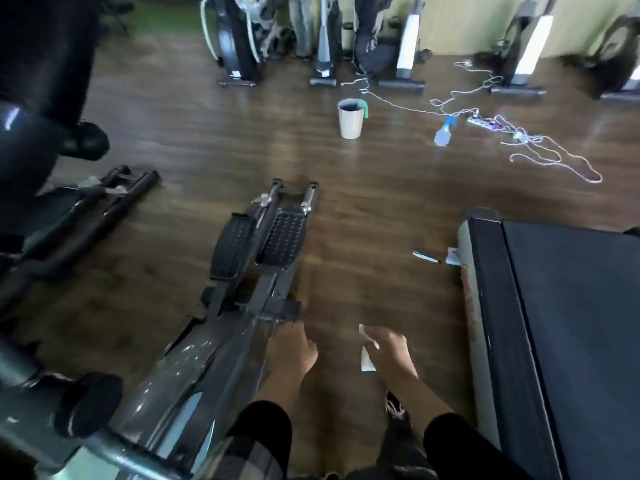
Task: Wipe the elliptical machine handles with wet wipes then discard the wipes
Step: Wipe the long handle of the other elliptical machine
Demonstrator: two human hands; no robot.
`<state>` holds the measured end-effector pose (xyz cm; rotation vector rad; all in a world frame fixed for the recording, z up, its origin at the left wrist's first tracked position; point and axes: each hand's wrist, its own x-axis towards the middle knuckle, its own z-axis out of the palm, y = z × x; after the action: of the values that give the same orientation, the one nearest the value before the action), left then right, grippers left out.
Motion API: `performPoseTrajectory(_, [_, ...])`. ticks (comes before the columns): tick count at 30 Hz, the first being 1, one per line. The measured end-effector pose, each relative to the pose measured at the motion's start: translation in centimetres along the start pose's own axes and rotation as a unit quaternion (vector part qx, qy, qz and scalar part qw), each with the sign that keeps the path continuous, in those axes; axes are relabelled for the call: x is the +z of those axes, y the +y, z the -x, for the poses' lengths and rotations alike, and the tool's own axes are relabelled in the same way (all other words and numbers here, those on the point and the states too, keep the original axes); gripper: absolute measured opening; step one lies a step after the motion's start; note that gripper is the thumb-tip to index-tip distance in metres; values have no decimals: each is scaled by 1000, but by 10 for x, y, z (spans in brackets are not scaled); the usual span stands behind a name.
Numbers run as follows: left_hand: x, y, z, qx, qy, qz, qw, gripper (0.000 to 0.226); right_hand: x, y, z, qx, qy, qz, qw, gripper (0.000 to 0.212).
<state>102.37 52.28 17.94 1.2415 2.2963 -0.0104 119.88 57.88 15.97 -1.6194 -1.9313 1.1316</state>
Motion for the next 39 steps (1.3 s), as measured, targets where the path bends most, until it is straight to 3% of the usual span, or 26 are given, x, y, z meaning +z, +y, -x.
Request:
performPoseTrajectory(4, [-25, -6, -52, -88, 51, 33, 994, 41, 6, -33, -92, -96, -54, 30, 993, 30])
performPoseTrajectory(8, [-55, -5, -82, -198, 95, 81, 972, 52, 10, -74, -170, -254, -109, 62, 959, 39])
performPoseTrajectory(11, [-73, -7, -93, -269, 124, 91, 951, 56, 19, -106, -212, -294, -182, 83, 935, 13])
performPoseTrajectory(17, [-98, -28, -96, -399, 160, 154, 890, 36, 71, -168, -260, -373, -295, 96, 874, 25])
performPoseTrajectory(21, [-110, -56, -101, -467, 180, 186, 845, 48, 115, -216, -269, -436, -333, 67, 833, 23])
performPoseTrajectory(24, [-124, -78, -105, -511, 196, 215, 809, 57, 142, -248, -266, -453, -363, 36, 813, 20])
performPoseTrajectory(30, [-147, -108, -117, -565, 245, 231, 753, 52, 189, -306, -266, -499, -399, -7, 769, 12])
performPoseTrajectory(36, [-158, -106, -118, -621, 256, 248, 698, 58, 222, -343, -260, -484, -453, -56, 747, 24])
performPoseTrajectory(39, [-166, -105, -119, -662, 268, 255, 652, 60, 230, -365, -256, -499, -480, -95, 716, 20])
